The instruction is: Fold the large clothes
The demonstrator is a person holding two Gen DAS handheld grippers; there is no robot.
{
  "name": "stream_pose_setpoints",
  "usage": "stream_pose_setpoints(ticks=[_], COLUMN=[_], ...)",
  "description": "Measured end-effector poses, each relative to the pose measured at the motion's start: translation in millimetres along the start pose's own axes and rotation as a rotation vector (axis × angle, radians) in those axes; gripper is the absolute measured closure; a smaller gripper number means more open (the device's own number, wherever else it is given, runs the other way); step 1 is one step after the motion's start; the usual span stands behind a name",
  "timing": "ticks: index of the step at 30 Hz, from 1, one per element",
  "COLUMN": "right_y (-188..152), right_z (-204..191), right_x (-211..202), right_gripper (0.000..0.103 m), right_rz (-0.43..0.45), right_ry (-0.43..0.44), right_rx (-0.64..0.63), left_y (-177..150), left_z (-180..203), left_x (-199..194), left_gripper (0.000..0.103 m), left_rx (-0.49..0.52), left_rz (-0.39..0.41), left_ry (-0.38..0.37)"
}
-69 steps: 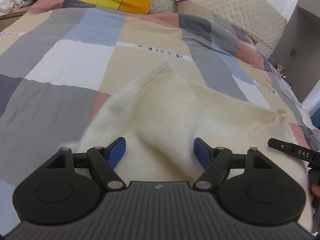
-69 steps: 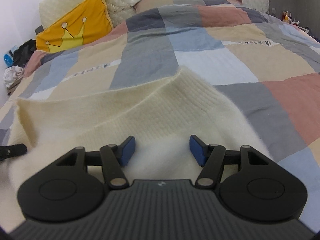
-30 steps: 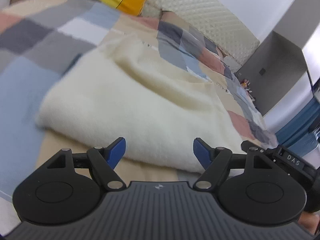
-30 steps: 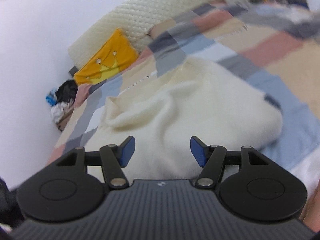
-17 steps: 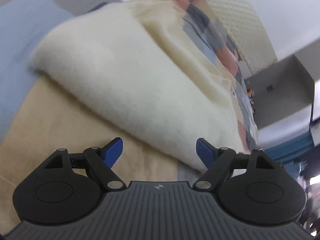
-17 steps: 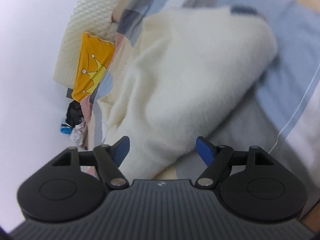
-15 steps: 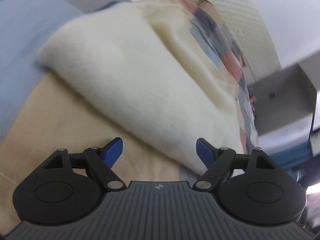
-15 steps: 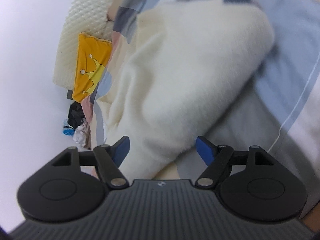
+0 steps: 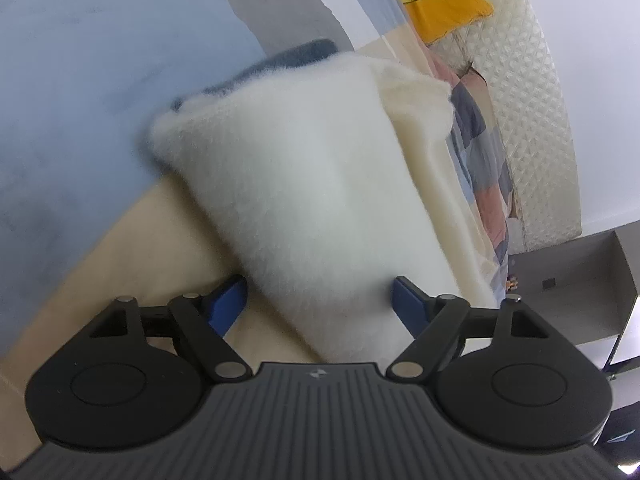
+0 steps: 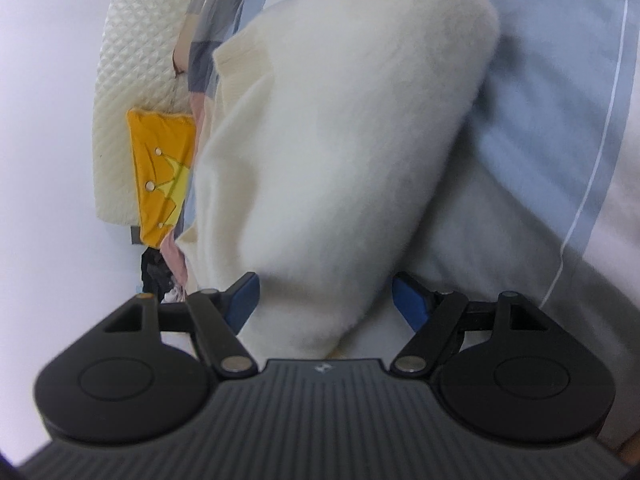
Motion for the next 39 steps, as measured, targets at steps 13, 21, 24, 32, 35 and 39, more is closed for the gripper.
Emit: stream_pose_setpoints(ticks=[13, 21, 24, 32, 35, 39], right_y=[13, 17, 25, 33, 30, 34], right_z=[9, 9, 19, 13, 2, -12], right_x=[-10, -29, -44, -31, -37, -54], right_gripper=[0.035, 0.035, 0.036, 0.068, 0.074, 0.076], right_rz=[0.094, 0.166, 0.250, 0.214, 0.227, 0.238], right_ry=[-0.040, -0.105, -0.173, -0.172, -0.168, -0.117], right_rx=[0.015, -0.011, 0.004, -0.076, -0.123, -0.129], left_y=[14, 16, 15, 13, 9, 7], left_z=[0, 0, 3, 18, 34, 48], left_x=[-6, -12, -13, -21, -34, -54], left_gripper=[0.047, 0.061, 0.065, 0.074, 0.076, 0.078], left_rx=[0.021, 0.018, 0.040, 0.139, 0.205, 0.256], left_rz=[0.106, 0.117, 0.127, 0.166, 0.207, 0.237], left_ry=[0.020, -0.001, -0.002, -0.008, -0.033, -0.060])
Point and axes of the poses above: each gripper's, at about its wrist camera, not at the fingertips, and x roughly the way its jaws point, z to its right, y to its top, the point moved 6 cm from there along x, roughly the way its jaws point, and after that the axes turned 12 degrees about -x, right-handed, at the moved point
